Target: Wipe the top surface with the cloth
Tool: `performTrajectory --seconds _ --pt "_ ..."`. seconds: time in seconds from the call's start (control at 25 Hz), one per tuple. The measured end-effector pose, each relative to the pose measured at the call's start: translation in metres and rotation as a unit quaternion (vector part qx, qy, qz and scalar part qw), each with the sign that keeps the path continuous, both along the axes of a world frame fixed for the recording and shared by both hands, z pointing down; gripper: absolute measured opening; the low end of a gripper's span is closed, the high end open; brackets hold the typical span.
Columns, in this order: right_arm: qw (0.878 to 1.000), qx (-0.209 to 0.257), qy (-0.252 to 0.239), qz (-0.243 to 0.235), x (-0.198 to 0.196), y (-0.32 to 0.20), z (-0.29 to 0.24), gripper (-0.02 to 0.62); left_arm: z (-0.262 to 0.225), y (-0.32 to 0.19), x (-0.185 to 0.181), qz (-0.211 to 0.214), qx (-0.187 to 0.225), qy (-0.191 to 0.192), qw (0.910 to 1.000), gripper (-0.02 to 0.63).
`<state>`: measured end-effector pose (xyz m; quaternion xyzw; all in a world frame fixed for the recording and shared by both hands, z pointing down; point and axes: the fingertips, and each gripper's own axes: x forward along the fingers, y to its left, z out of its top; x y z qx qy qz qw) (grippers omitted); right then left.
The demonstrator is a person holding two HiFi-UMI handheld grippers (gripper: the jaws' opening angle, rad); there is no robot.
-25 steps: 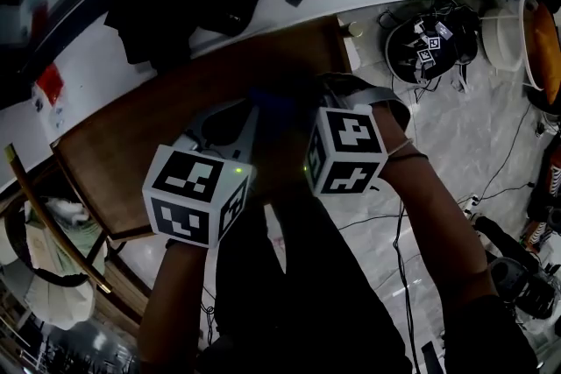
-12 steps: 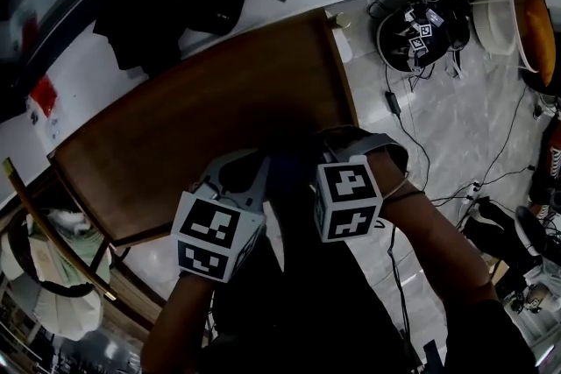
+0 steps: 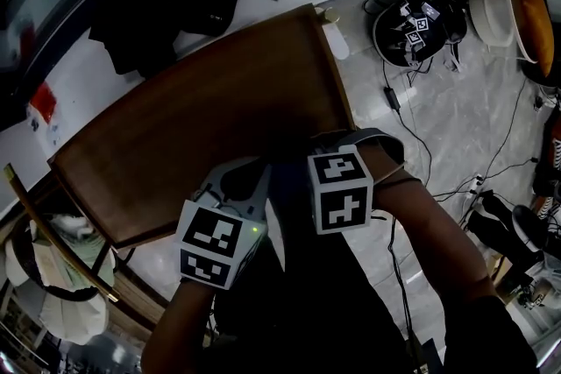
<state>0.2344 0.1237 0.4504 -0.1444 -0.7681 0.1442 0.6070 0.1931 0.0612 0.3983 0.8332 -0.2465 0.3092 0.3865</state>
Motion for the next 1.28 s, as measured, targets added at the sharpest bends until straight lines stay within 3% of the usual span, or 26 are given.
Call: performTrajectory --seconds 0.32,0.36,0.44,0.52,0.6,0.72,0.96,1.08,1.28 --pt "0.999 -0.021 -0.038 0.008 0.001 -0.005 -0.008 0.089 -0.003 -0.020 0.006 -0.013 0.014 0.004 0.9998 0.011" --pt "0.999 -0.001 -0.051 0.021 0.001 -0.018 -0.013 0.089 -0.005 -0.028 0.006 -0.017 0.020 0.004 0.9997 0.011" --pt "0.991 0.086 -0.085 0.060 -0.001 -0.067 -0.029 0.090 -0.009 -0.048 0.004 -0.026 0.031 0.004 0.9992 0.011" --pt "0.966 0.207 -0.118 0.103 -0.004 -0.132 -0.049 0.091 -0.016 -0.071 0.001 -0.043 0.045 0.008 0.9980 0.011" --pt "0.940 0.300 -0.119 0.114 -0.003 -0.184 -0.061 0.091 -0.025 -0.097 -0.003 -0.062 0.064 0.009 0.9960 0.011" --pt "0.927 0.355 -0.083 0.085 0.000 -0.224 -0.054 0.091 -0.036 -0.132 -0.005 -0.080 0.090 0.007 0.9927 0.011" --pt "0.931 0.356 -0.037 0.074 0.004 -0.245 -0.015 0.091 -0.048 -0.156 0.004 -0.083 0.111 0.014 0.9903 0.011" --pt "0.932 0.350 -0.038 0.091 0.005 -0.249 -0.010 0.091 -0.042 -0.150 0.008 -0.076 0.103 0.016 0.9916 0.011" --pt "0.944 0.318 -0.023 0.091 0.006 -0.247 -0.007 0.091 -0.030 -0.136 0.005 -0.071 0.084 0.013 0.9938 0.011"
